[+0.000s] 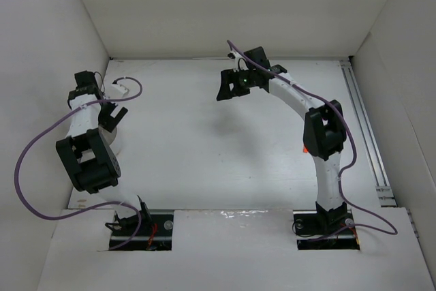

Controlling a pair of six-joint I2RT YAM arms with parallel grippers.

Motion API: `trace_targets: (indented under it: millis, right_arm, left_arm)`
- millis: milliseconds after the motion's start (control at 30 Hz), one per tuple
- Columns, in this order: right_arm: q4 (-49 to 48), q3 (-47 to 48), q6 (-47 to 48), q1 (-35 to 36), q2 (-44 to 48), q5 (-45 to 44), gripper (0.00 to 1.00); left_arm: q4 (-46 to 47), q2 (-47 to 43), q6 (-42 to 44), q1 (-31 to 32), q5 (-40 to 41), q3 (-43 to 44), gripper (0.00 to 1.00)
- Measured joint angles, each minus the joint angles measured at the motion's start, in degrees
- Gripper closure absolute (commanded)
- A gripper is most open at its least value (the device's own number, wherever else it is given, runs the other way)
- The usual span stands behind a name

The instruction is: Sort the legos into containers by color

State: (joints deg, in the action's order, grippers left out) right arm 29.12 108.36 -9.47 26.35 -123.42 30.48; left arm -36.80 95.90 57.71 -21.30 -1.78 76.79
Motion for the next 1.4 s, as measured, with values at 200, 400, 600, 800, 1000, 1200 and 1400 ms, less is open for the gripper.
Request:
trace_targets:
  millis: [200, 400, 600, 800, 1000, 1200, 1400]
  right_arm:
    - [0.02, 0.22, 0.0, 0.0, -0.28, -0.02, 0.21]
    - [0.11, 0.55, 0.0, 0.0, -0.61, -0.13, 0.21]
    - [0.13, 0.66, 0.0, 0.0, -0.63, -0.17, 0.21]
    - [0.2, 0.68, 0.0, 0.0, -0.63, -0.24, 0.2]
    - [0.24, 0.72, 0.0, 0.0, -0.66, -0.24, 0.2]
    - [0.28, 0.92, 0.0, 0.02, -0.81, -0.26, 0.2]
    - [0.44, 1.53, 0.0, 0.37, -0.85, -0.28, 0.2]
  left_arm:
    - [1.99, 0.04, -0.52, 0.04, 1.29, -0.81, 0.0]
    - [3.91, 0.07, -1.29, 0.11, 2.69, -0.81, 0.0]
    - [5.38, 0.46, -2.01, 0.11, 3.91, -0.87, 0.0]
    - [7.13, 1.6, -2.73, 0.22, 5.92, -1.36, 0.0]
    - [8.5, 1.97, -3.04, 0.22, 7.13, -1.46, 0.0]
    - [9.9, 1.97, -3.21, 0.22, 8.24, -1.46, 0.0]
    - [10.91, 1.97, -3.3, 0.2, 8.96, -1.46, 0.0]
